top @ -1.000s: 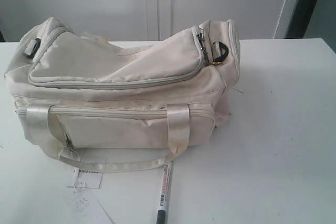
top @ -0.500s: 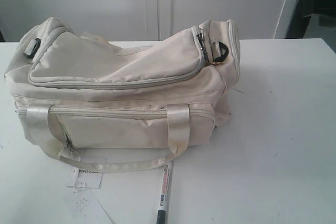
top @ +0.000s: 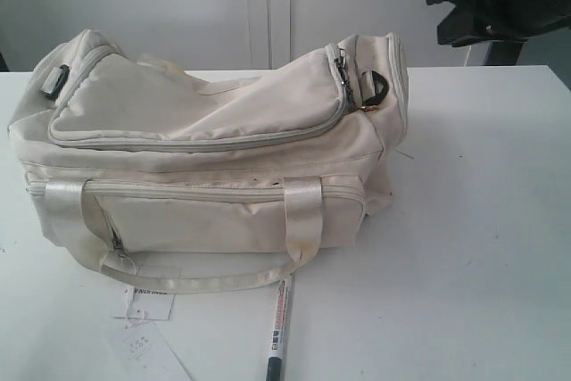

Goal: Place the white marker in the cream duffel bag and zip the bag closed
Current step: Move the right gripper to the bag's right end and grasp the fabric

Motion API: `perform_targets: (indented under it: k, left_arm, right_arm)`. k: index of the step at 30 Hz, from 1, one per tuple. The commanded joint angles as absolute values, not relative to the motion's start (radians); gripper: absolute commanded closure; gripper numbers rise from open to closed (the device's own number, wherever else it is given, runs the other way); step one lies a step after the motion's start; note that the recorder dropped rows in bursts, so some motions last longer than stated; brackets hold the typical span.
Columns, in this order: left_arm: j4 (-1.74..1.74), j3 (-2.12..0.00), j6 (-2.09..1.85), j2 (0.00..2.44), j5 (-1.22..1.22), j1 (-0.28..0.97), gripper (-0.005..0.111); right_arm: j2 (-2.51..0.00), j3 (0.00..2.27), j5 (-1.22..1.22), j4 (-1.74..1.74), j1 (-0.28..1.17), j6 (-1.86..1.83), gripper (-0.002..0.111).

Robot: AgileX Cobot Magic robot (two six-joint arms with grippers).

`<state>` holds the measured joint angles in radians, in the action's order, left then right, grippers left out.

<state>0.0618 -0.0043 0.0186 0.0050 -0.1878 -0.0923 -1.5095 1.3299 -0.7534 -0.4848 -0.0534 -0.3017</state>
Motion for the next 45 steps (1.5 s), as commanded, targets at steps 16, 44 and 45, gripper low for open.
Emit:
perform_targets:
  k: [16,44,45]
  left_arm:
    - [0.155,0.0,0.03,0.0,-0.165,-0.088,0.107]
    - [0.179,0.0,0.326,0.0,-0.123,-0.088,0.107]
    - [0.184,0.0,0.354,0.0,-0.121,-0.088,0.107]
  right_arm:
    - [-1.804,1.52,-0.722,-0.639,-0.059,-0.337,0.047]
    - [-1.929,1.573,-0.731,-0.751,-0.057,-0.468,0.108]
    - [-1.929,1.573,-0.731,-0.751,-0.057,-0.468,0.108]
